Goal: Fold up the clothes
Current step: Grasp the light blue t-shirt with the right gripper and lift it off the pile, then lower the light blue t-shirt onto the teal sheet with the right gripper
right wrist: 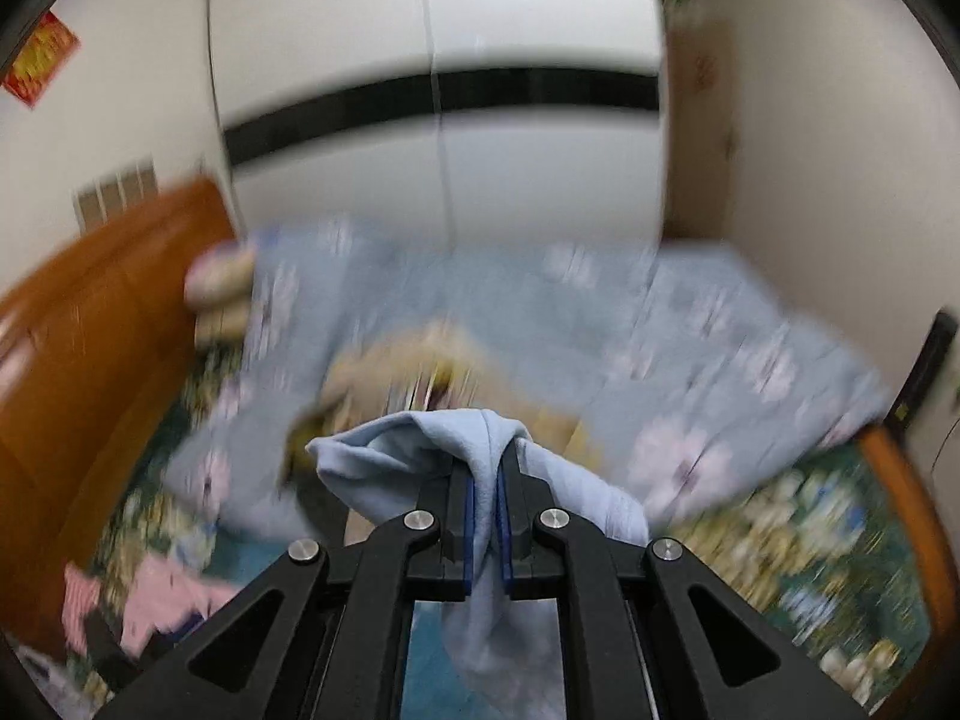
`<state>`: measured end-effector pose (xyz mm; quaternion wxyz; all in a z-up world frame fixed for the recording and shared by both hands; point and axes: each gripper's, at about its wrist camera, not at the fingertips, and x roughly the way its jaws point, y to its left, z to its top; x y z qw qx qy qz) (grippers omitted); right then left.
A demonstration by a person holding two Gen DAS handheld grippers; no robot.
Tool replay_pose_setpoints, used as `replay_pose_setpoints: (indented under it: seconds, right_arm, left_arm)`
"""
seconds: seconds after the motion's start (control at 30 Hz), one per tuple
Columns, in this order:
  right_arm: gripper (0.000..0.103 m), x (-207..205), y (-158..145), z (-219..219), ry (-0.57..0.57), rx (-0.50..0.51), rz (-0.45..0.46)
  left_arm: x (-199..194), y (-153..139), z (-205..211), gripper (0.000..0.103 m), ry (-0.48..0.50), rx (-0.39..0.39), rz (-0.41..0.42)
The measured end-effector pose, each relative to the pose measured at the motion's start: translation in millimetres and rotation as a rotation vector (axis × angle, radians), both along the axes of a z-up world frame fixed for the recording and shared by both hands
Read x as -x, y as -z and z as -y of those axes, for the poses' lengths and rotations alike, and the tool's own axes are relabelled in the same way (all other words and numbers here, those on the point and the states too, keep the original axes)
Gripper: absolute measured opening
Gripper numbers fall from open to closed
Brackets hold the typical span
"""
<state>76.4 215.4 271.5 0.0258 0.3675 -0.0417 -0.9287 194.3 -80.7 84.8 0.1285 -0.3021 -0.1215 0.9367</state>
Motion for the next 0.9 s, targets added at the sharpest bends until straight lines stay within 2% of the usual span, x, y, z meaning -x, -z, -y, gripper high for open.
replay_pose_setpoints:
  seconds: [0.13,0.17,0.23,0.33,0.4,0.43,0.5,0.6,0.67,0.8,0.9]
  right_arm:
    - [0.006,57,134,25,0.008,0.097,0.282]
    - [0.006,67,165,29,0.019,0.132,0.337]
    - [0.006,80,207,29,0.049,0.178,0.400]
    - [0.006,98,226,11,0.122,0.133,0.384]
    - [0.007,111,229,-15,0.169,0.167,0.369]
    - [0.009,116,230,-25,0.169,0.175,0.370]
    - [0.015,127,237,-29,0.098,0.142,0.405]
    - [0.025,118,237,-33,0.023,0.039,0.382]
    - [0.031,103,240,-46,-0.004,0.079,0.356]
    - [0.031,69,261,-80,0.056,0.082,0.366]
    - [0.032,44,290,-96,0.081,0.157,0.445]
  left_arm:
    - [-6,17,20,0.103,-0.039,0.046,0.053]
    - [-6,24,23,0.103,-0.047,0.061,0.064]
    - [-5,39,29,0.103,-0.061,0.090,0.099]
    - [6,64,31,0.103,-0.067,0.094,0.166]
    - [17,77,24,0.103,-0.048,0.067,0.200]
    - [24,83,17,0.103,-0.033,0.057,0.213]
    - [39,94,-3,0.103,0.006,0.047,0.236]
    - [60,109,-38,0.103,0.074,0.034,0.273]
    - [72,122,-63,0.103,0.133,0.009,0.312]
    - [89,153,-108,0.103,0.245,-0.081,0.422]
    - [90,165,-131,0.102,0.271,-0.044,0.439]
